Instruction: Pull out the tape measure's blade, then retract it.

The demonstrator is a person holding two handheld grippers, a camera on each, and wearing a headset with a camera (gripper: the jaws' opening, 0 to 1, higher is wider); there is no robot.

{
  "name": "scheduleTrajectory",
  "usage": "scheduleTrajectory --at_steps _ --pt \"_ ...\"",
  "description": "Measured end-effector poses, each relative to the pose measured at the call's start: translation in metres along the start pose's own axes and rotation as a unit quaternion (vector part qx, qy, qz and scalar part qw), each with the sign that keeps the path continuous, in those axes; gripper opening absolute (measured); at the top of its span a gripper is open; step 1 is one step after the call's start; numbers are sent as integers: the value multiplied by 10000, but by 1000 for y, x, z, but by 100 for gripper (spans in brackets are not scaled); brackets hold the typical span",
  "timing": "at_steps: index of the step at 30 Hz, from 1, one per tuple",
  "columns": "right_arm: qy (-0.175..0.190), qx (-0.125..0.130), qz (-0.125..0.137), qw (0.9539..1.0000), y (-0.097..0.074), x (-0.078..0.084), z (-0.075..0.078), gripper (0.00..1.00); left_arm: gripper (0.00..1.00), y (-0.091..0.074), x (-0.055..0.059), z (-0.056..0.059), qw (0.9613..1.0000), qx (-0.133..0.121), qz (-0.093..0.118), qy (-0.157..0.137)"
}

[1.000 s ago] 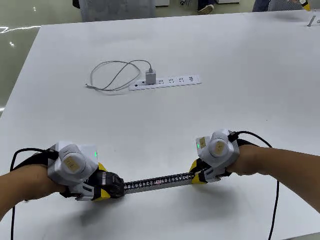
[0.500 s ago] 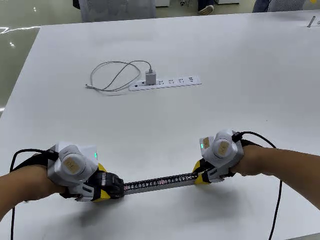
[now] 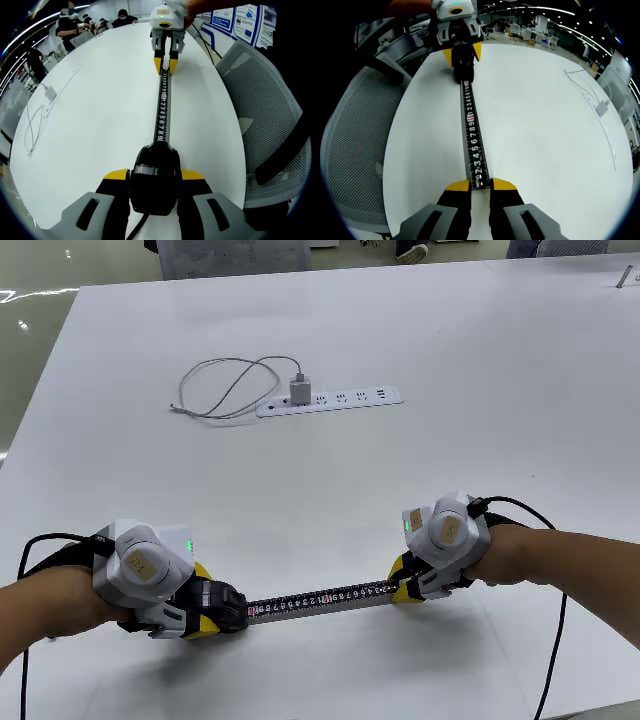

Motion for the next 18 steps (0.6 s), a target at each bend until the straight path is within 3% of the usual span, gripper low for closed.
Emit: scheduleTrajectory --at_steps 18 --pt "37 31 -24 10000 -3 6 2 9 31 0 -1 0 10000 2 0 8"
Point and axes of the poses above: the centre of the closed fingertips' face, and the gripper's own axes: y roughly forward along the fingers, z roughly to its right, x roughly out of its underside, the point moved 5 cm from there along -y, roughly backward along the fingers, and after that the axes turned 15 degrees about x, right-handed, at the moved point
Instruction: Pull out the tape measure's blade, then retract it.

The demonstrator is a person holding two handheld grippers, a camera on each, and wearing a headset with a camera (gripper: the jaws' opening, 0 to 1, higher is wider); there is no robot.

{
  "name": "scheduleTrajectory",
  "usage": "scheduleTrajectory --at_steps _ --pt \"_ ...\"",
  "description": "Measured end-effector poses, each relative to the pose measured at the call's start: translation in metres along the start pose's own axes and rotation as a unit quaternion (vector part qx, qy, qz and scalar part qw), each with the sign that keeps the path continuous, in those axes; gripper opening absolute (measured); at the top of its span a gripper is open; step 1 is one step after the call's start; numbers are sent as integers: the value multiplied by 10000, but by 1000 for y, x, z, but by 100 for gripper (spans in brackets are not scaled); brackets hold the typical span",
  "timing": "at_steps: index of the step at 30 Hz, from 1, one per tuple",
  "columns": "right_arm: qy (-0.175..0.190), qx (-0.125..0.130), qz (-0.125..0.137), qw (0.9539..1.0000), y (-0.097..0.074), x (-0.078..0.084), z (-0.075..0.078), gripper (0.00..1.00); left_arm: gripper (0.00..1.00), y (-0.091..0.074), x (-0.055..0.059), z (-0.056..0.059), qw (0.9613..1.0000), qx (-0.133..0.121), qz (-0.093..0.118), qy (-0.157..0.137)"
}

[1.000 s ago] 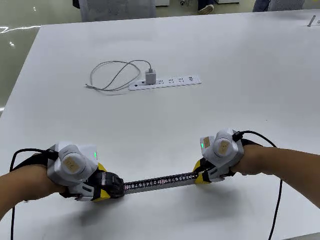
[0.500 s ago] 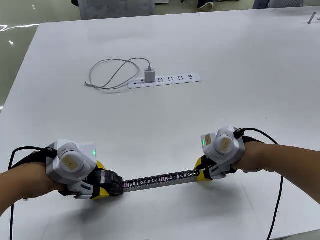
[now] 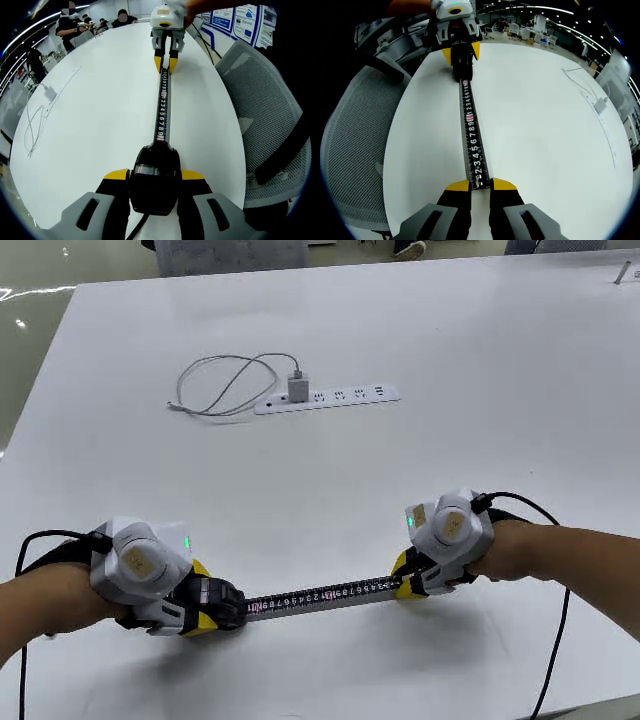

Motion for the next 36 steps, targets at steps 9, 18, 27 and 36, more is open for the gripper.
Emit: scheduleTrajectory --at_steps 9,18,27,36 --pt "29 18 -14 10000 -3 4 0 9 31 0 0 0 10000 -5 -5 -1" --pt "51 29 -31 10000 -5 7 1 9 31 0 0 1 10000 -13 -8 -5" --pt "81 41 -48 9999 -6 11 2 9 31 0 0 0 10000 -8 -11 -9" --pt "82 57 -80 9999 -8 14 3 9 31 0 0 0 10000 -24 -15 -5"
Point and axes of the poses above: the centre of the closed fingertips' face, and the gripper's own axes: y roughly forward along the fingers, z roughly to its right, x roughly out of its underside, the point moved 5 cm from there along -y, roughly backward along the fingers, and after that the axes turned 15 degrees about x, right-handed, at the moved point
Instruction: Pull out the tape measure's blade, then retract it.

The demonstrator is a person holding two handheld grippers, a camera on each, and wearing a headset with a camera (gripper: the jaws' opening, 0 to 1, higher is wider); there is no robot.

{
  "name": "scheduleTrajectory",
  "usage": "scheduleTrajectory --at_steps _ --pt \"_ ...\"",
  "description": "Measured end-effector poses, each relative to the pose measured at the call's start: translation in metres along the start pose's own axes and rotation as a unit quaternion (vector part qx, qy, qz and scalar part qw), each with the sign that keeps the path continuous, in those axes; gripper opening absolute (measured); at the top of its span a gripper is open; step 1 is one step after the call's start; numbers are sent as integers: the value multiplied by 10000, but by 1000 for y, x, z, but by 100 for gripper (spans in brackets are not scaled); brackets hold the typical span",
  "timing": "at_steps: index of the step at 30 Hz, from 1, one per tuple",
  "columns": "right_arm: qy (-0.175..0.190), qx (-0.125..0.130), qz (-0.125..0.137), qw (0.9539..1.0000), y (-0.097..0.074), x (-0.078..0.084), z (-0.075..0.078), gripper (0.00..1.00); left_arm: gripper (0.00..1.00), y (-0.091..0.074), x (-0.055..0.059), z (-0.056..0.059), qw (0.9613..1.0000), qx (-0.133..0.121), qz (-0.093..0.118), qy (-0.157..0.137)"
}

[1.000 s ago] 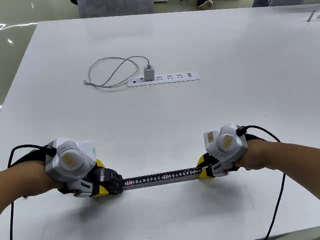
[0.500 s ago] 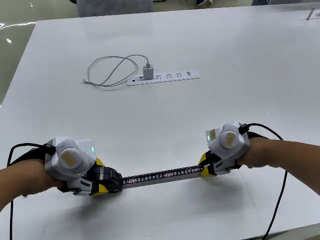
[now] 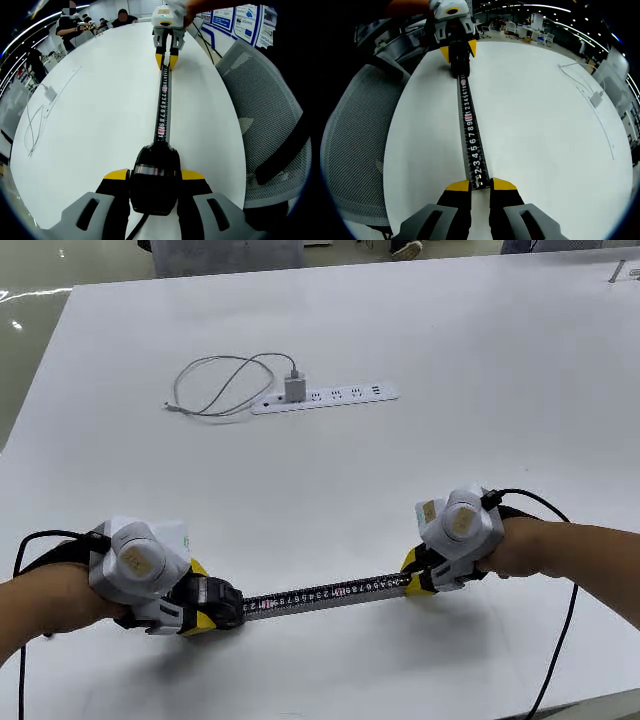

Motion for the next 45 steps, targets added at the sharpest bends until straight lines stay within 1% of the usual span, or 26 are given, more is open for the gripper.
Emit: scheduleTrajectory --at_steps 12,16,19,20,22,26,27,29,40,45 --pt "20 -8 -19 10000 0 1 1 9 32 1 0 0 10000 -6 16 -17" --pt "15 2 -25 10000 0 1 0 10 32 1 0 -1 10000 -30 55 -39" --pt "-134 6 -103 9999 0 -2 -1 10 32 1 0 -1 9999 -38 89 -64" --pt "-189 -13 -142 9997 0 -2 -1 10 32 0 1 -2 9999 -32 130 -88" --pt "-281 -36 -201 9994 1 -3 0 11 32 0 0 -2 9999 -29 132 -94" --pt "-321 -80 -219 9992 0 -2 0 11 32 0 0 -3 9998 9 126 -122" --pt "-352 -88 -220 9991 0 -2 0 11 33 0 0 -2 9999 28 112 -78" --pt "-489 -89 -234 9985 1 -3 -1 11 33 -1 0 -2 9998 61 151 -101" --pt "-699 -112 -307 9970 1 -4 -2 12 33 -4 -1 -2 9998 157 82 -98" --pt "-710 -103 -350 9968 0 -4 -2 14 33 -5 -2 -1 9998 182 72 -101"
Point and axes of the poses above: the centre of the closed fingertips' face, and the gripper's own axes: y roughly forward along the fingers, z roughly to its right, x roughly out of its underside, the point moved 5 cm from there along -y, roughly backward along the fingers, and after that the axes turned 15 degrees about x, right-handed, at the moved point
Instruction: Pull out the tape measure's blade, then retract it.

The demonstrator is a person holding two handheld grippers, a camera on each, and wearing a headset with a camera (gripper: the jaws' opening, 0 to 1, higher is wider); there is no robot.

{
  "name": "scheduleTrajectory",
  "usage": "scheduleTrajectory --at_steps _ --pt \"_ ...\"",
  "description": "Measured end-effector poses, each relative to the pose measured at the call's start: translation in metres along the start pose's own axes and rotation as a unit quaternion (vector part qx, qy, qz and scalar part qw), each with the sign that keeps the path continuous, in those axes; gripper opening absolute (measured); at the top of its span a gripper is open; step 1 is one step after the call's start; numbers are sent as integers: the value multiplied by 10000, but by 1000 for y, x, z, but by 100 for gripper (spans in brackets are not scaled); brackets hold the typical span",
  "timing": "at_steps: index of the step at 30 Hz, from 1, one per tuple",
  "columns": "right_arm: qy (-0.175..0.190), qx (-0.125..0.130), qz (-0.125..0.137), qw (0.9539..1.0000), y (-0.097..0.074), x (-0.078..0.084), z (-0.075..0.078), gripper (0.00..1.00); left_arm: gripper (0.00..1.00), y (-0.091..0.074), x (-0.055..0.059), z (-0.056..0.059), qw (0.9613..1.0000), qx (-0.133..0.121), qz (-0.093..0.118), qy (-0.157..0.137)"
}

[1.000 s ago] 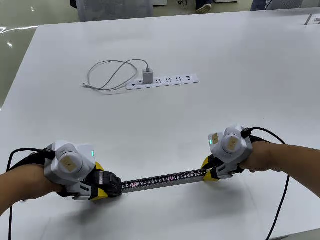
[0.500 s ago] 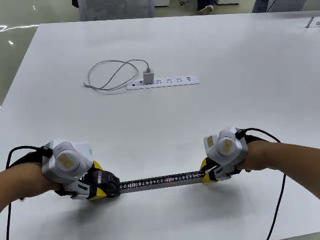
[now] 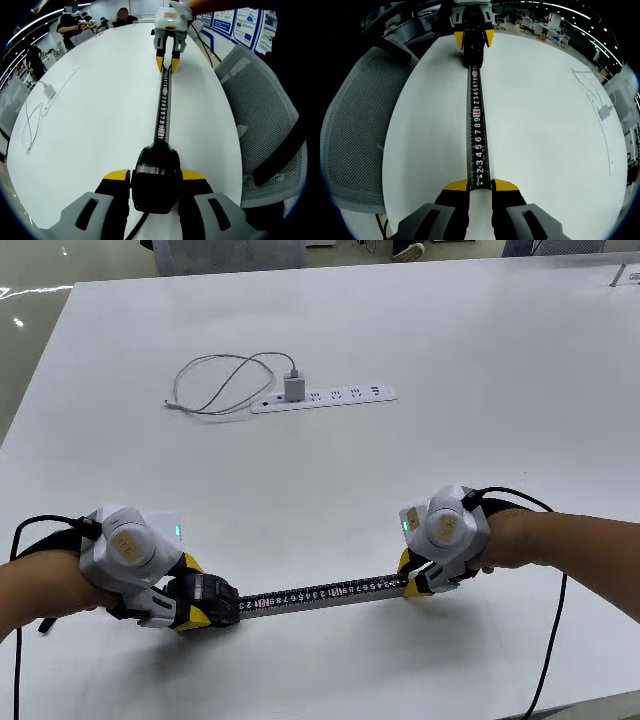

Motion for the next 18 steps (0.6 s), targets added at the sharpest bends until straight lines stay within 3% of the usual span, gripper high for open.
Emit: scheduleTrajectory --at_steps 4,7,9,11,18 --pt "3 -6 -18 10000 -2 1 -1 21 33 -4 -2 2 10000 13 -1 -17" --pt "99 -4 10 10000 -8 2 -1 23 33 -10 -4 4 9998 44 129 -170" --pt "145 10 -16 9999 -10 3 0 23 45 -11 -5 9 9991 181 225 -296" --pt "239 -16 -29 9997 -11 4 -1 23 57 -14 -6 8 9996 62 220 -179" --pt "339 123 -26 9993 -16 0 -2 36 63 -19 -3 12 9981 104 346 -500"
Point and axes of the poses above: the centre of the closed fingertips' face, and the gripper's own axes: y roughly forward along the fingers, z roughly to its right, x roughly out of its underside, the point moved 5 cm from there along -y, roughly backward along the fingers, and after that the axes turned 15 degrees about x, right-handed, at the moved point
